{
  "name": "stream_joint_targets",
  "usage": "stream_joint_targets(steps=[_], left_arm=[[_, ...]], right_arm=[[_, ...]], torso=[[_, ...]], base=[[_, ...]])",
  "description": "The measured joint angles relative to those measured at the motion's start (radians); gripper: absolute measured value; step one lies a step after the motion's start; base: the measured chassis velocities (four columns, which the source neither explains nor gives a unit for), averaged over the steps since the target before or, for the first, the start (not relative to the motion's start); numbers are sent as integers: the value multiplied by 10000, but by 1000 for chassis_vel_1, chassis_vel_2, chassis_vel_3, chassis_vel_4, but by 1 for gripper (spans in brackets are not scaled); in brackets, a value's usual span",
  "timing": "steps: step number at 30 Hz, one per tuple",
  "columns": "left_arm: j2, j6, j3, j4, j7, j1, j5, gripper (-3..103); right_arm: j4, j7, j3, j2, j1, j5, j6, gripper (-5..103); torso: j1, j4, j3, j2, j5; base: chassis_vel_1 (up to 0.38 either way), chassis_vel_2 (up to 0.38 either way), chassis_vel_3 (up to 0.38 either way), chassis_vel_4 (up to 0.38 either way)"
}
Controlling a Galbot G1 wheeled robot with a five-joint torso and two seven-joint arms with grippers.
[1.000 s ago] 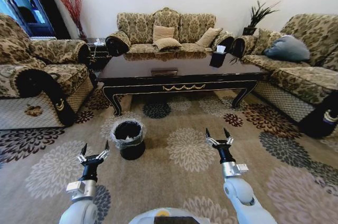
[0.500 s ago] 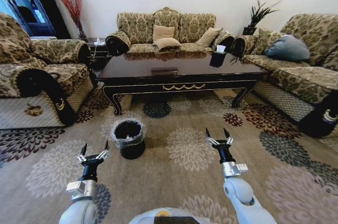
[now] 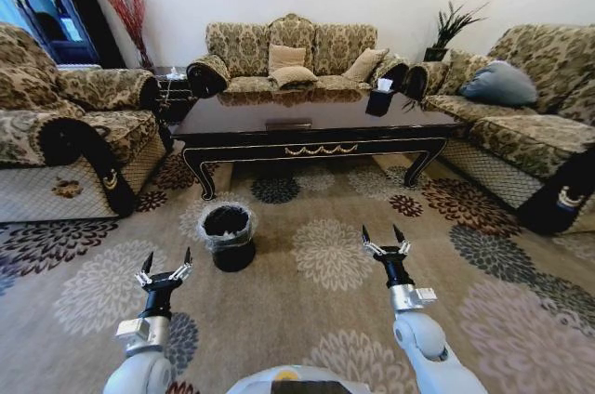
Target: Move to the front of the table and pick up the trash from the floor, then place it into the trash bin.
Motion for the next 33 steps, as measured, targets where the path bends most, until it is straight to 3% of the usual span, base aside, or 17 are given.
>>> stream_joint_targets(steps=[33], left_arm=[[0,1,0,0,-1,-1,-1,100]], right_arm=[[-1,0,0,0,1,0,0,100]], torso=[[0,0,0,0,0]], base=[[75,-75,-78,76]])
